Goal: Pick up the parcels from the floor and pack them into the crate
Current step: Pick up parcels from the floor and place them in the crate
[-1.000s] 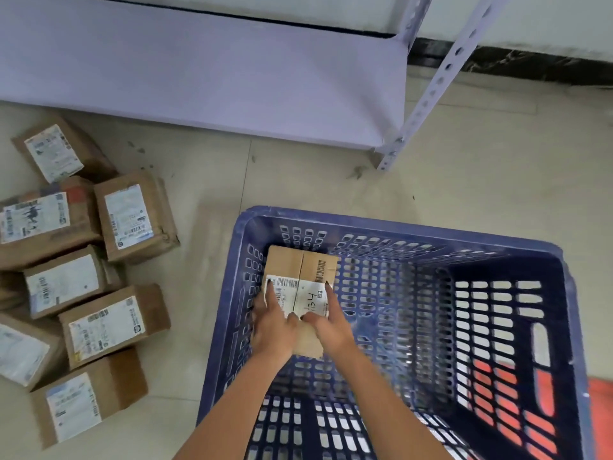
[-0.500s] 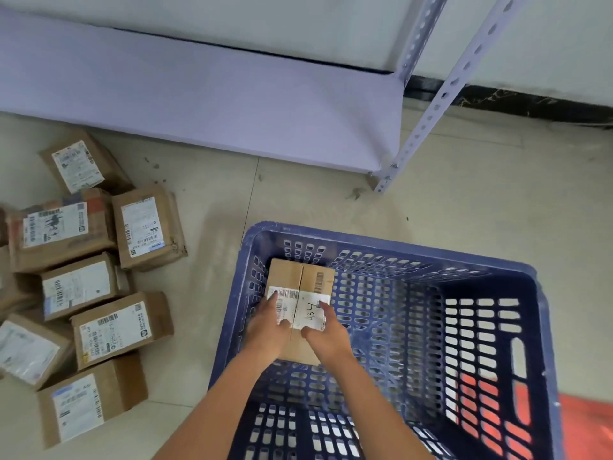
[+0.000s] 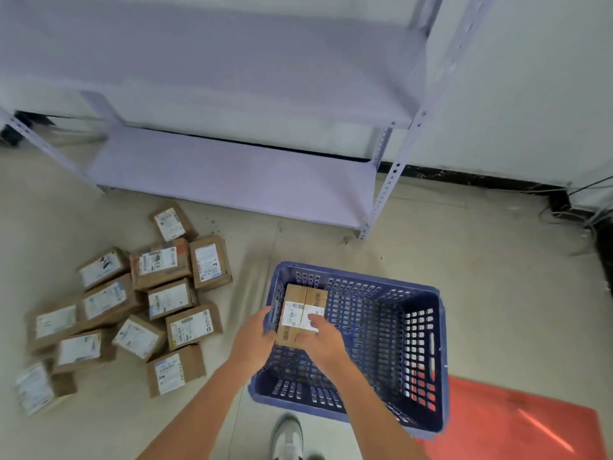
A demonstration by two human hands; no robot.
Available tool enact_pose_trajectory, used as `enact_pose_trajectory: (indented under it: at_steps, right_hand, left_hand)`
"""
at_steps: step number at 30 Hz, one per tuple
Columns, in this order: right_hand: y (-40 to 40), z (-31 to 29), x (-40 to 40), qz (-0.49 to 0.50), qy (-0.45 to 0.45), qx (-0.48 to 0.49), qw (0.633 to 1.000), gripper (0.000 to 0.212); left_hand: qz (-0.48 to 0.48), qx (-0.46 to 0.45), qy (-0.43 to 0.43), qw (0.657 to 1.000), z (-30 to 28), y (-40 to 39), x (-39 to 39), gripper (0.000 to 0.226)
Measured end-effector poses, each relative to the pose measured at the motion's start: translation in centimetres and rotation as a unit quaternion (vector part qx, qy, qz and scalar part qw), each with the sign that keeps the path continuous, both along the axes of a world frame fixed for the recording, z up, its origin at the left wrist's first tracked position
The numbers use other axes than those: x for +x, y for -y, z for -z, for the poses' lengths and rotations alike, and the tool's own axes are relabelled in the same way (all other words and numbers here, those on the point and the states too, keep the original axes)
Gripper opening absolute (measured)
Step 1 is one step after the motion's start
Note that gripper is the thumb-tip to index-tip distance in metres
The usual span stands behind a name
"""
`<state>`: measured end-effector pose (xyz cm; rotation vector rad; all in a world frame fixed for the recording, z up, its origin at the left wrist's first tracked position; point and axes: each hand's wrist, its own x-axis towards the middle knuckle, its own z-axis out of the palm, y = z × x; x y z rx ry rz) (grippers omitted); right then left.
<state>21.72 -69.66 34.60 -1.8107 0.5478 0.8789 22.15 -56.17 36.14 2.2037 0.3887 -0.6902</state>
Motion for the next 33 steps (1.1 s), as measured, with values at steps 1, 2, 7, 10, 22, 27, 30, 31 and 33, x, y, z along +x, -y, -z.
enact_pose_trajectory:
  at_steps: [1, 2, 7, 10, 22, 27, 30, 31, 33]
  right_hand:
    - [-0.2, -2.1, -0.4, -0.005, 0.006, 0.003, 1.0, 0.061]
    - [-0.4, -4.1, -0.9, -0.01, 0.011, 0.013, 1.0, 0.062]
    - [-2.3, -13.2, -1.9, -0.003, 0.036, 0.086, 0.996, 0.066]
    - [-3.6, -18.2, -1.8, -0.007, 0.059, 0.102, 0.993, 0.075]
    - [-9.7, -26.2, 1.3, -0.044, 0.118, 0.088, 0.988, 0.079]
    - [-14.1, -25.7, 3.5, -0.038, 0.103, 0.064, 0.992, 0.077]
    - [-17.8, -25.0, 5.0, -0.018, 0.092, 0.059, 0.994, 0.076]
    - [-19.2, -24.6, 5.5, -0.016, 0.09, 0.054, 0.994, 0.076]
    - [-22.0, -23.7, 6.3, -0.017, 0.084, 0.046, 0.995, 0.075]
  left_hand:
    - [-0.012, -0.002, -0.005, 1.0, -1.9, -0.3, -0.6, 0.041]
    - [-0.024, -0.007, -0.008, 1.0, -3.7, -0.7, -1.2, 0.042]
    - [-0.112, -0.017, -0.017, 0.993, -12.4, -3.0, -2.5, 0.048]
    - [-0.123, -0.027, 0.007, 0.992, -16.9, -3.9, -2.4, 0.047]
    - [-0.14, -0.063, 0.048, 0.987, -22.9, -8.7, -1.0, 0.048]
    - [-0.15, -0.086, 0.033, 0.984, -21.3, -13.4, 1.0, 0.046]
    - [-0.162, -0.128, 0.004, 0.978, -20.3, -17.2, 2.5, 0.045]
    - [-0.166, -0.145, -0.007, 0.975, -19.9, -18.7, 2.9, 0.046]
    - [-0.171, -0.163, -0.018, 0.972, -19.4, -21.6, 3.6, 0.048]
